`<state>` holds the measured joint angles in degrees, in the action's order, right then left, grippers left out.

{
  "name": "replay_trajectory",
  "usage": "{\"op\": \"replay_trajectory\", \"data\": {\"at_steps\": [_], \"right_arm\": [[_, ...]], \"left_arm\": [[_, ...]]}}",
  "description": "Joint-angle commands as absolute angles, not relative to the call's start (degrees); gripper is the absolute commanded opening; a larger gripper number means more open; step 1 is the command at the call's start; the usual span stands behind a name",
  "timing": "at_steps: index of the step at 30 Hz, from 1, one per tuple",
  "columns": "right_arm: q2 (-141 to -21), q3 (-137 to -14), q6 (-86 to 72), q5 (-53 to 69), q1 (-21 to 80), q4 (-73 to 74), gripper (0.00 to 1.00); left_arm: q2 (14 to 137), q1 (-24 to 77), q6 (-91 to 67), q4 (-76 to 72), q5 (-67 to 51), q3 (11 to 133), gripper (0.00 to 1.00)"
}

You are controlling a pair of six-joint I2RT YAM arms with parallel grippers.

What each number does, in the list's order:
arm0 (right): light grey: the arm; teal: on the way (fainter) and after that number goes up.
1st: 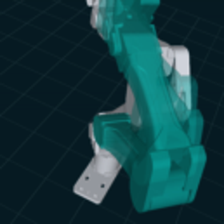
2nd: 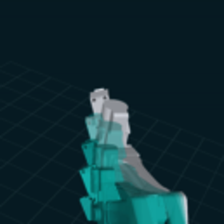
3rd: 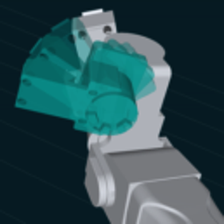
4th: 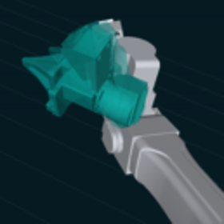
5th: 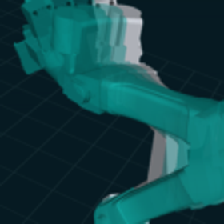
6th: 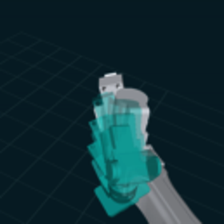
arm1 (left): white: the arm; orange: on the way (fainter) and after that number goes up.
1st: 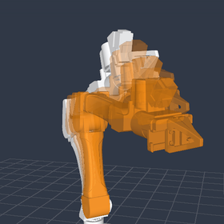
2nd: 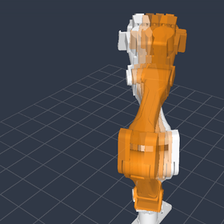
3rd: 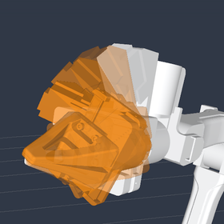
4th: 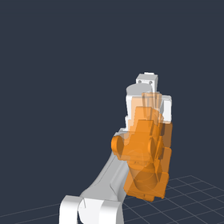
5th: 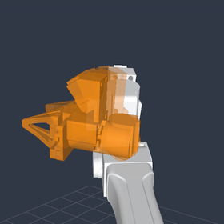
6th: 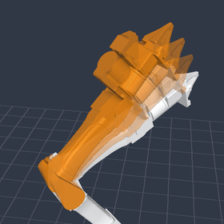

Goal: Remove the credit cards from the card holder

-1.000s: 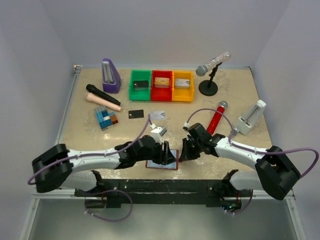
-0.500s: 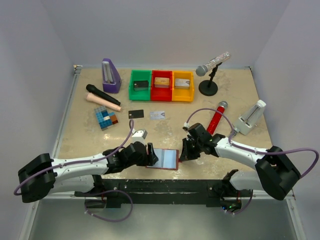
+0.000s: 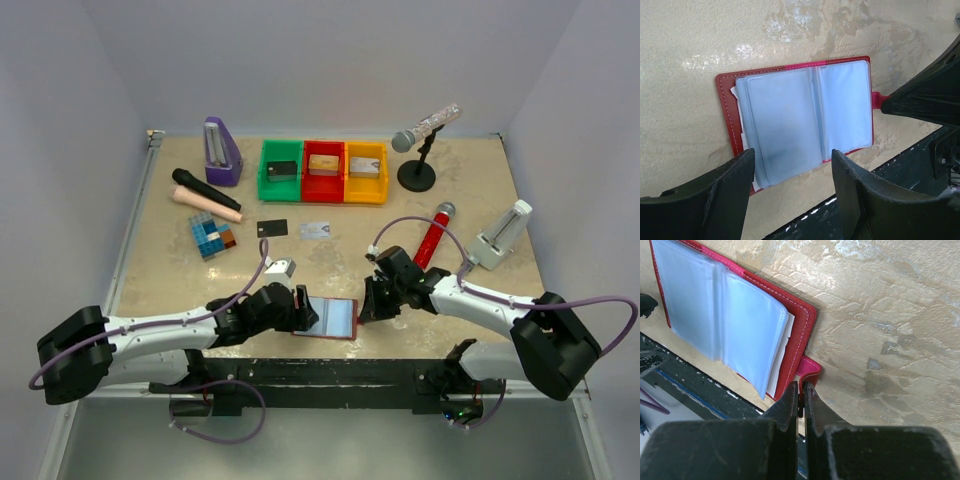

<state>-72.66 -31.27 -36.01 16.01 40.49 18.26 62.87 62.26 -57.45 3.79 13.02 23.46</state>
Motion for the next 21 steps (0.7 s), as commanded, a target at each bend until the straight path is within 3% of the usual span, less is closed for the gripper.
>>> {"op": "replay_trajectory", "data": {"at_steps": [1,13,21], "right_arm": [[-72.42,-31.2,-35.16,15.64,40.87,17.4,0.0],[-72.07,-31.46,-35.07,16.61,40.87,17.75,0.0],[-64.34,-33.22,-33.66,19.42,40.96,21.18,0.0]], "left_arm": [[63.36,62.23,-56.86,1.41,12.31,23.82,0.67],[69.17,62.4,-57.39,-1.32,9.67,24.69,0.65],[68.91,62.4,-58.27,-5.7,8.53,22.59,0.64]]}}
